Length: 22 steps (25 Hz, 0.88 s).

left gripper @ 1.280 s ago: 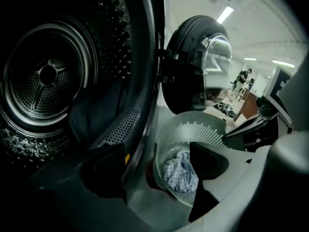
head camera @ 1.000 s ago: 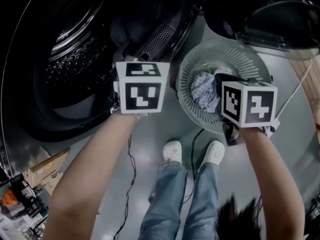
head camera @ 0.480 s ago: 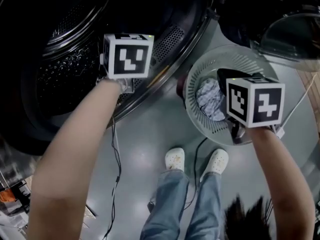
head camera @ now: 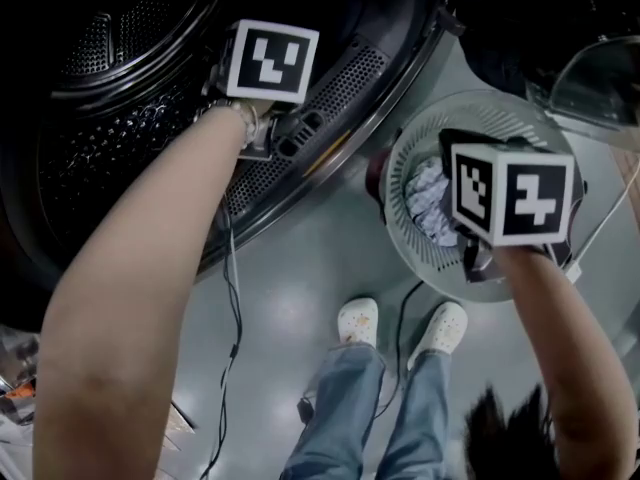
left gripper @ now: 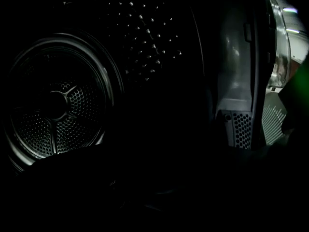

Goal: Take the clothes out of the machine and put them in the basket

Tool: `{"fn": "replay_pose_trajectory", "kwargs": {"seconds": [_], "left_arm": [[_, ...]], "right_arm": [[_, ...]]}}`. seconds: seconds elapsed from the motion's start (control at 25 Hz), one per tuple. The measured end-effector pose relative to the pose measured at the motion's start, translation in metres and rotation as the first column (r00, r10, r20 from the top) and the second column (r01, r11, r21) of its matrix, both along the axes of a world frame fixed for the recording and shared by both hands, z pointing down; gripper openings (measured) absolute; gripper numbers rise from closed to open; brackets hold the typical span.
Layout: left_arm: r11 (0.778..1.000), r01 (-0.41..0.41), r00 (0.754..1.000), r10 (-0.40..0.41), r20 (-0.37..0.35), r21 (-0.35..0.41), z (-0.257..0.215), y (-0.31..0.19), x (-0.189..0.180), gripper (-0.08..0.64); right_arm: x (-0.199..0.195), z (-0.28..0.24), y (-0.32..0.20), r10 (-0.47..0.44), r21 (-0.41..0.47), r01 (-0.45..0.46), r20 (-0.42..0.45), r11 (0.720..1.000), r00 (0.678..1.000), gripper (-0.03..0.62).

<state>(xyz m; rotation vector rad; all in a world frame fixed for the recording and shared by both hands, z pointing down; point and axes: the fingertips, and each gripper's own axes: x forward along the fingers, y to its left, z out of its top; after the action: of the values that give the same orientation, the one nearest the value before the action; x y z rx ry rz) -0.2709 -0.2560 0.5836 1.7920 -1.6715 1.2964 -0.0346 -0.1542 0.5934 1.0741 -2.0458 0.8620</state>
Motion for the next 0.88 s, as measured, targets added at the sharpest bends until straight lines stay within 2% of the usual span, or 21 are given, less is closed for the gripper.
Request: {"fn": "replay_pose_trajectory", "kwargs": {"seconds": [0.08,0.2,0.36,0.52,0.64,0.68,0.72,0.76,0.8,0.88], "left_arm": [[1.000,-0.001,1.000,0.001,0.009,-0.019,0.003,-0.005,-0.003,0.540],[0.999,-0.033,0.997,0.034,0.067,-0.017,0.001,-0.014,-0.009,0.548],[0.996,-0.067,0.995,0.072,0.075,-0.066,0.009,-0.018,-0.008,0.548],[0.997,-0.041,0.997,0.045,0.055,-0.070,0.016,-0.024,-0.011,0.546],[0.997,-0.009,0.999,0.012,0.034,-0.078,0.025,-0.026,-0.013,0.508],[0.996,-0.006,0.998,0.012,0.056,-0.092,0.029,-0.024,-0.014,0.470],[0.993,-0.012,0.995,0.023,0.095,-0.118,0.032,-0.021,-0.015,0.384],[0.988,-0.020,0.990,0.041,0.134,-0.153,0.035,-0.016,-0.015,0.178],[0.983,-0.029,0.986,0.058,0.156,-0.183,0.038,-0.012,-0.013,0.107],[0.980,-0.037,0.985,0.068,0.156,-0.196,0.039,-0.012,-0.010,0.091]], "right_arm": [[-0.004,-0.001,-0.008,0.020,0.002,-0.020,-0.004,1.000,1.000,0.000],[-0.016,-0.005,-0.019,0.056,0.014,-0.056,0.030,0.998,0.998,0.000],[-0.037,-0.015,-0.034,0.054,0.037,-0.057,0.088,0.998,0.995,0.000],[-0.051,-0.015,-0.039,0.029,0.045,-0.033,0.091,0.998,0.995,0.000],[-0.051,-0.013,-0.044,0.039,0.043,-0.043,0.098,0.998,0.994,0.000],[-0.050,-0.013,-0.045,0.045,0.041,-0.049,0.099,0.998,0.994,0.000],[-0.049,-0.012,-0.046,0.047,0.038,-0.051,0.098,0.998,0.994,0.000],[-0.047,-0.011,-0.046,0.046,0.036,-0.049,0.094,0.998,0.994,0.000],[-0.045,-0.009,-0.046,0.043,0.033,-0.047,0.089,0.998,0.995,0.000],[-0.041,-0.006,-0.045,0.040,0.026,-0.042,0.081,0.999,0.996,0.000]]}}
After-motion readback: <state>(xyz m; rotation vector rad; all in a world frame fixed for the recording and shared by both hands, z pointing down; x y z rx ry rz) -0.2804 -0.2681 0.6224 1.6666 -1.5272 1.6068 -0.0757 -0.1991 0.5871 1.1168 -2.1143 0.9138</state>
